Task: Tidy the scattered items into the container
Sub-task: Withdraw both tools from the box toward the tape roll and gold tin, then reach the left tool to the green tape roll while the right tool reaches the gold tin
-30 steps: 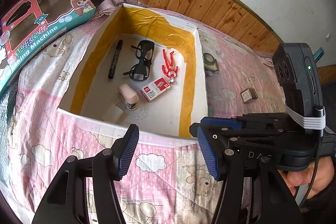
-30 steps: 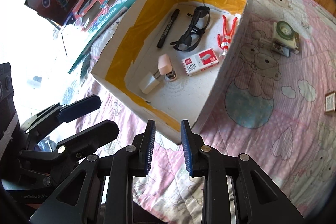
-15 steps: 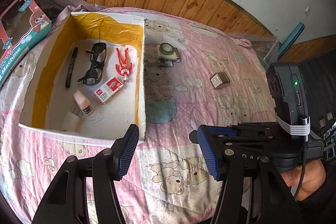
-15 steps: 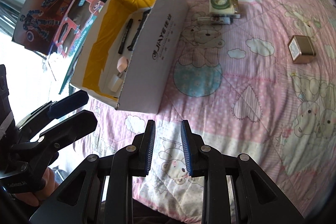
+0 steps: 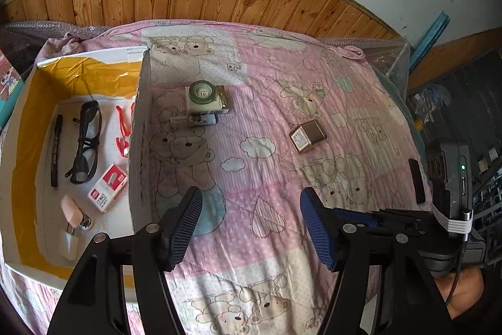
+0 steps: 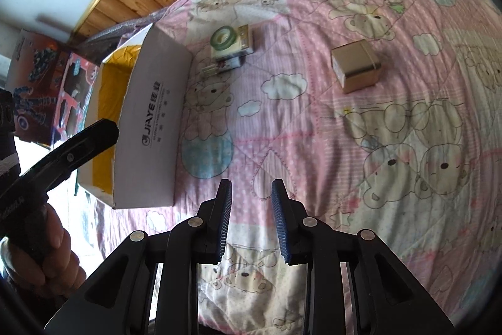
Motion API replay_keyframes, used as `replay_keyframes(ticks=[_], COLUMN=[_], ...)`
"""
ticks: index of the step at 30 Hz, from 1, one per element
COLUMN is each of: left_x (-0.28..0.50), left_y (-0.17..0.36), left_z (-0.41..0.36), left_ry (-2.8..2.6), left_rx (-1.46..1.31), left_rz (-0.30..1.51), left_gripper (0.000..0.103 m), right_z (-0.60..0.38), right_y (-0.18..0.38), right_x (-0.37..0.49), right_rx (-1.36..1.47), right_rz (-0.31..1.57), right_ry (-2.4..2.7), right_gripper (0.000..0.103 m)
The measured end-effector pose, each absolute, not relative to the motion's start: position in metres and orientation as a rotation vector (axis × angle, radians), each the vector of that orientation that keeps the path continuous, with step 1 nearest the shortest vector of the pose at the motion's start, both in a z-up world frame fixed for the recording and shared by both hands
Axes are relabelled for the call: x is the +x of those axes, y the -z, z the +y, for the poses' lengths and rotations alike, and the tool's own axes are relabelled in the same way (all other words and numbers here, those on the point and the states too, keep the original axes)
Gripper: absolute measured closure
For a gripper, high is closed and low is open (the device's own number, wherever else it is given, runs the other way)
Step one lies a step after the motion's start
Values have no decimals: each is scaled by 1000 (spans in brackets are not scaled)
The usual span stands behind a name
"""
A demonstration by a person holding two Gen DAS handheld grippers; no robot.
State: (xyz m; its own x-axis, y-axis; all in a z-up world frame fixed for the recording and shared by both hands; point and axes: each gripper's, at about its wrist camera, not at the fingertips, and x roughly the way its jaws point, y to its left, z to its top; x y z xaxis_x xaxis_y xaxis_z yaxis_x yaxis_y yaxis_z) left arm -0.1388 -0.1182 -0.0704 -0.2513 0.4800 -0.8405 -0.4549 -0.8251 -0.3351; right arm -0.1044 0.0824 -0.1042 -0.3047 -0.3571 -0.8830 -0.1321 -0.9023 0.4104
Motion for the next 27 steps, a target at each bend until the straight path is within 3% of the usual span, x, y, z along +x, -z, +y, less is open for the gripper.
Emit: replay_keyframes(ticks=[8, 21, 27], left_x=[-202, -281, -306], left_y=[95, 162, 188], left_z=[-81, -57, -41], left_ry=[-2127, -2173, -2155], left_rx=[-1513, -1660, -1689], left_rz=[-26, 31, 102], left_gripper=[34, 34, 34], right_z=[129, 144, 146], right_y=[104, 146, 165], right_x=[-131, -188, -201], right_rx=[1715, 1673, 1673], right_rz=[-519, -21, 124], right_ry=[2541, 2629, 2622], right_gripper=[52, 47, 44])
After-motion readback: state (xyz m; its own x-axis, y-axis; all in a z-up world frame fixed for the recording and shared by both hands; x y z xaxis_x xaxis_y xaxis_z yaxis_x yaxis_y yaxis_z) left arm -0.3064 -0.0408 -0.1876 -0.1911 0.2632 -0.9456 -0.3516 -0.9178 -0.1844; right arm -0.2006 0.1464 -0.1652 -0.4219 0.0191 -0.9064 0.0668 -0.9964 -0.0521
